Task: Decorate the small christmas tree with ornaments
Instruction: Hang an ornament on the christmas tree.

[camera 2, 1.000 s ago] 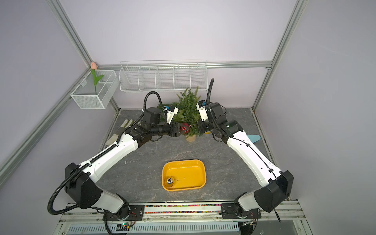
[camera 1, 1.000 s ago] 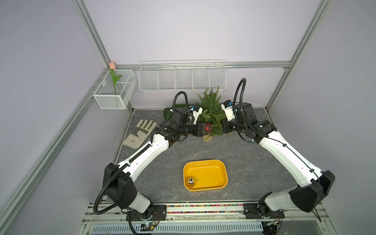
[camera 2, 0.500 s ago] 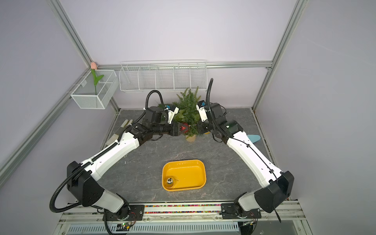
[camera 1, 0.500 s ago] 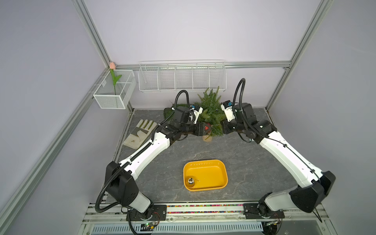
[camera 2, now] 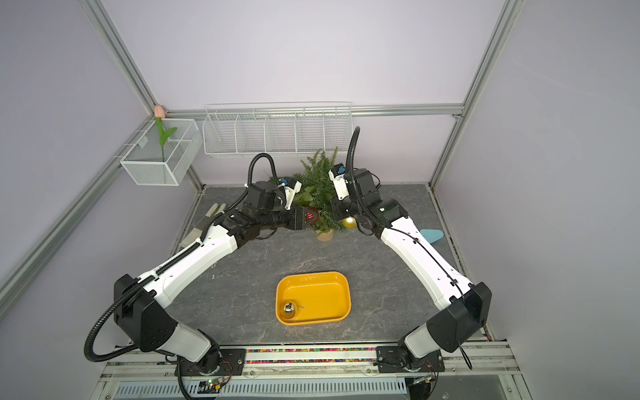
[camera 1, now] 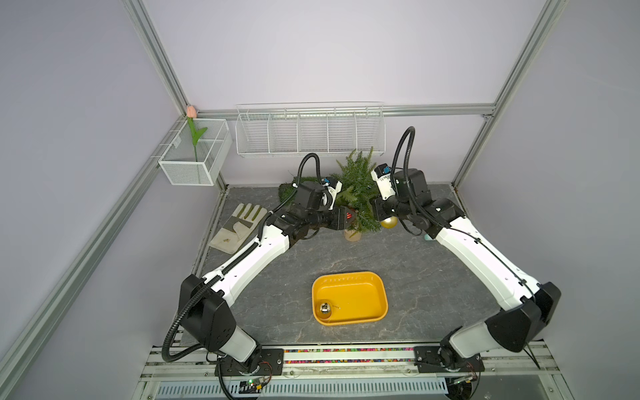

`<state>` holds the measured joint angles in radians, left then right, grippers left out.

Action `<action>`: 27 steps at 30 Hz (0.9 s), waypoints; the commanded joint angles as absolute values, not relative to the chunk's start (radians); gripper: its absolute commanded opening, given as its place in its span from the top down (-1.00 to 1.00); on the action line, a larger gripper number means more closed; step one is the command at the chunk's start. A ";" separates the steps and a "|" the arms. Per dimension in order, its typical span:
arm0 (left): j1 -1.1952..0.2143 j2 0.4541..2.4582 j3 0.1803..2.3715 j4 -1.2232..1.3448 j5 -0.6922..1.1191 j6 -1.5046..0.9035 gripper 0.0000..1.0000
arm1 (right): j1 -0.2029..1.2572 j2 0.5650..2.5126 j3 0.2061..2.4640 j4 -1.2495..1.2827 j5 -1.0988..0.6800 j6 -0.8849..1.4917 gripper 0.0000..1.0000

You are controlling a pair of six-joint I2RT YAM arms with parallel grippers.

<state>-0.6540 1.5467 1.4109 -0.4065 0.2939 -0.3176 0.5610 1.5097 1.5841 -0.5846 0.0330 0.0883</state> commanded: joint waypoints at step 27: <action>-0.658 1.595 1.455 -0.470 0.460 -0.350 1.00 | 0.566 1.414 1.537 -0.591 0.052 0.074 0.83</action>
<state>-0.6540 1.5719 1.4181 -0.4030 0.4797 -0.3584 0.5610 1.4361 1.5578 -0.5861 0.0383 0.0811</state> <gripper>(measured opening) 0.562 0.085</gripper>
